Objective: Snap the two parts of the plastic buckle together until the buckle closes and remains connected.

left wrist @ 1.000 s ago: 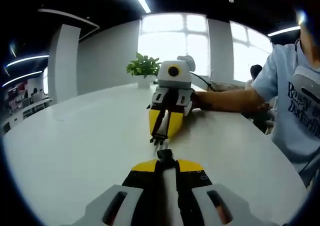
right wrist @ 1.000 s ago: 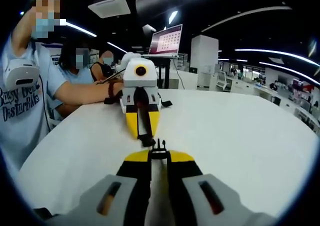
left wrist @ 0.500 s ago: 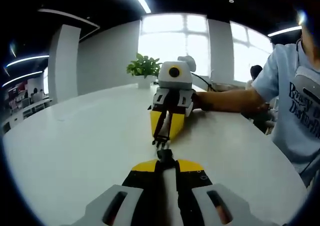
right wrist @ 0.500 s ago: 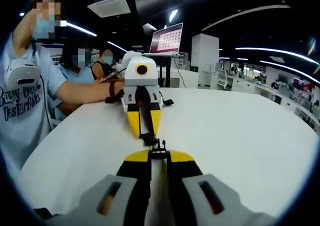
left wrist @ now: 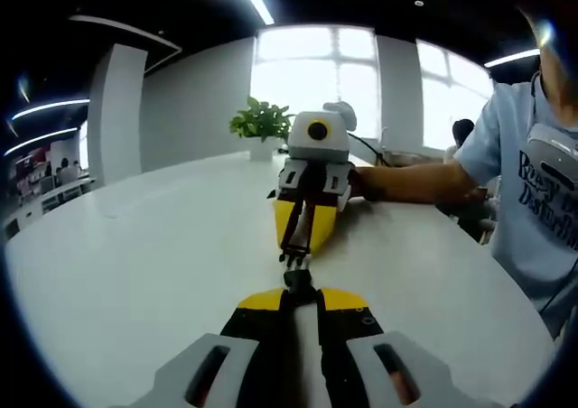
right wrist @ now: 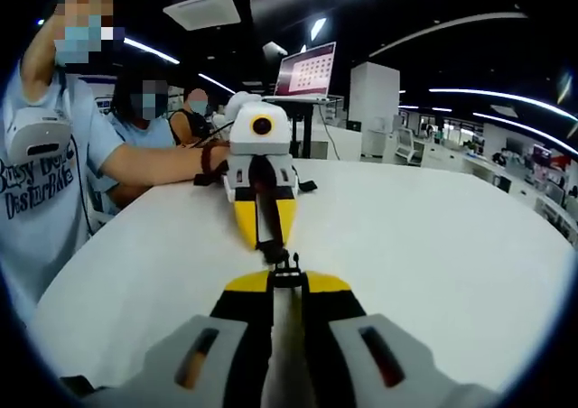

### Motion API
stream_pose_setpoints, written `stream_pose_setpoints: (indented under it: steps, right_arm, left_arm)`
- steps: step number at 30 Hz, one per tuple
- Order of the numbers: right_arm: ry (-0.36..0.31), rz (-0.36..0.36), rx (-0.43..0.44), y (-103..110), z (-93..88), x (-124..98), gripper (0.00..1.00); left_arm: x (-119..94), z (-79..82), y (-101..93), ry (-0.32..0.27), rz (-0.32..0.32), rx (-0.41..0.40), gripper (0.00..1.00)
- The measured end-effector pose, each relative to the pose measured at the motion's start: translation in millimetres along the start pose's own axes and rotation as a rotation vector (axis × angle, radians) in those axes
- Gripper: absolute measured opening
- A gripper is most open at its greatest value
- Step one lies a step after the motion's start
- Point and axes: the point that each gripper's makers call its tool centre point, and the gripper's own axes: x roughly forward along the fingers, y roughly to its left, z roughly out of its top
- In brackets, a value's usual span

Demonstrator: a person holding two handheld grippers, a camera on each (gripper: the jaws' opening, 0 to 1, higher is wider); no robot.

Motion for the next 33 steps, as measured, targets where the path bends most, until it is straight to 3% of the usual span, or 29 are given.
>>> stream_pose_setpoints:
  steps: [22,27,33]
  right_arm:
    - [0.019,0.012,-0.057,-2,-5.5,5,0.11]
    - [-0.002,0.009,-0.031,-5,-4.3,1,0.11]
    - [0.038,0.01,-0.038,-4,-11.2,3,0.11]
  left_arm:
    - [0,2.0,15.1,-0.002,-0.022,0.003,0.11]
    - [0,2.1,16.6,-0.002,-0.022,0.002,0.11]
    - [-1,2.0,16.2,-0.002,-0.021,0.001,0.12]
